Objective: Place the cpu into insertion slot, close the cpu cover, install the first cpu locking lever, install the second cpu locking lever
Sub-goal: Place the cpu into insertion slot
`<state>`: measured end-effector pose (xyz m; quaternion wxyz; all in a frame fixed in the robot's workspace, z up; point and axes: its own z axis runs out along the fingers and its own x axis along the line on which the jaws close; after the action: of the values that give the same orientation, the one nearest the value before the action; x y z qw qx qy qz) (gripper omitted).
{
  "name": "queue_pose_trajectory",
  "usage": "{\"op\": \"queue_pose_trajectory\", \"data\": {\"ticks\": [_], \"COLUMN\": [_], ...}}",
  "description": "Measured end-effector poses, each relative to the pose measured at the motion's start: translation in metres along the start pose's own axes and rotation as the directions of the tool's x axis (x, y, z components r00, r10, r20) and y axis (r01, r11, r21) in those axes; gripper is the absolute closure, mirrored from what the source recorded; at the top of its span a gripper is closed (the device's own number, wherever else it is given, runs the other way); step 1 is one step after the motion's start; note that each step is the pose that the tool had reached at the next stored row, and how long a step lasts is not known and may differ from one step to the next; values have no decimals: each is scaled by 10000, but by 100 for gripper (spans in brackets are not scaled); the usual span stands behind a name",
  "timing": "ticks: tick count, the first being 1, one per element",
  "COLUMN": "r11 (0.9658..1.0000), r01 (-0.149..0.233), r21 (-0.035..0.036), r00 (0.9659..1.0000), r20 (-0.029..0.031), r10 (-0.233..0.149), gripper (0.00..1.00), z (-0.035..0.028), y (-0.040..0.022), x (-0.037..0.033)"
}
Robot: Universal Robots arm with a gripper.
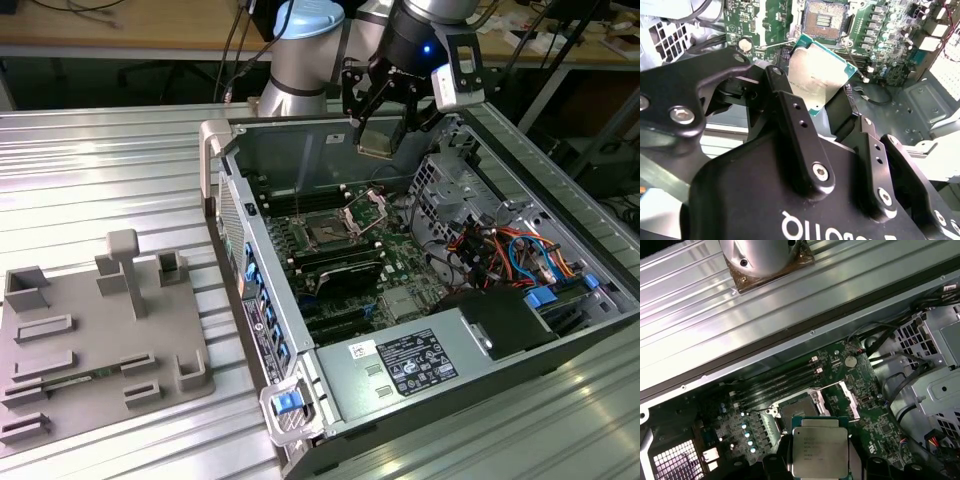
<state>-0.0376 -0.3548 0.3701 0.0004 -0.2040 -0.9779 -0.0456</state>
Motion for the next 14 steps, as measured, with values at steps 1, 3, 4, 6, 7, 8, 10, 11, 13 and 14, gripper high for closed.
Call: {"op": "queue_pose_trajectory", "data": {"ticks": [1, 3, 4, 6, 7, 8, 10, 11, 13, 14], "r11": [10000, 10000, 10000, 10000, 10000, 10000, 10000, 10000, 10000, 10000], "r01": [-16, -15, -15, -15, -15, -15, -16, -15, -16, -17], "r21": [-2, -2, -2, -2, -2, -2, -2, -2, -2, -3], "r00": [10000, 10000, 10000, 10000, 10000, 10000, 10000, 10000, 10000, 10000], "r20": [2, 2, 2, 2, 2, 2, 2, 2, 2, 2], "r10": [16, 15, 15, 15, 15, 15, 16, 15, 16, 17], "gripper": [45, 45, 45, 45, 45, 45, 45, 45, 45, 45], "z": [1, 1, 1, 1, 1, 1, 1, 1, 1, 1], "y": [0, 3, 3, 3, 3, 2, 0, -1, -2, -3], "x": [0, -7, -6, -5, -5, -5, 1, 2, 4, 7]}}
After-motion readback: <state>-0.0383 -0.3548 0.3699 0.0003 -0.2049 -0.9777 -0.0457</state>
